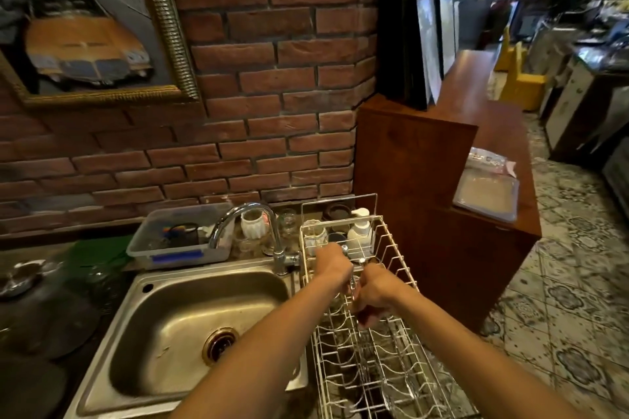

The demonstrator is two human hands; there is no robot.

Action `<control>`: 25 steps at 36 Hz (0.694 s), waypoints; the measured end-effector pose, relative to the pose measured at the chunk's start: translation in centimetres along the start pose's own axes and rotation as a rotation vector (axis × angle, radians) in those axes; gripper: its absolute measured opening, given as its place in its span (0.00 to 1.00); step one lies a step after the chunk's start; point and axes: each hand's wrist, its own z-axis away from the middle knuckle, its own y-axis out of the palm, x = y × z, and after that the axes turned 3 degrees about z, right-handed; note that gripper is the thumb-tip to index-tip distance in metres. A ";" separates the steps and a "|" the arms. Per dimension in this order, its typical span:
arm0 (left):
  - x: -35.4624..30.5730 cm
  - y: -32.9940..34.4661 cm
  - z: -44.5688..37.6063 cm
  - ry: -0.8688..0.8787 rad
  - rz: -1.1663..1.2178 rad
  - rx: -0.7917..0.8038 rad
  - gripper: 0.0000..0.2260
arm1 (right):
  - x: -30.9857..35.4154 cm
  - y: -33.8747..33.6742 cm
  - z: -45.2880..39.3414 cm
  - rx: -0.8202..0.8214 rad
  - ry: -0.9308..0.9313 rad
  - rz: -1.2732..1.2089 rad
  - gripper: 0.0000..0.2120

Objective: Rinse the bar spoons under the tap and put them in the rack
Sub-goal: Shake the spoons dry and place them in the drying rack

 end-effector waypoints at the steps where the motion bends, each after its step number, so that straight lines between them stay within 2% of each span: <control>1: 0.0 0.3 0.1 0.010 -0.034 -0.013 0.11 | -0.2 0.2 -0.1 -0.006 -0.006 0.014 0.16; 10: 0.4 2.6 1.2 0.059 -0.230 -0.079 0.08 | -1.6 0.8 0.4 -0.002 0.032 -0.105 0.12; 20: 0.7 2.3 1.4 0.020 -0.303 -0.059 0.11 | -1.9 1.9 0.6 0.029 -0.044 -0.109 0.21; 25: 0.7 2.3 1.4 0.028 -0.350 -0.035 0.12 | -2.1 2.7 0.5 0.027 -0.043 -0.158 0.15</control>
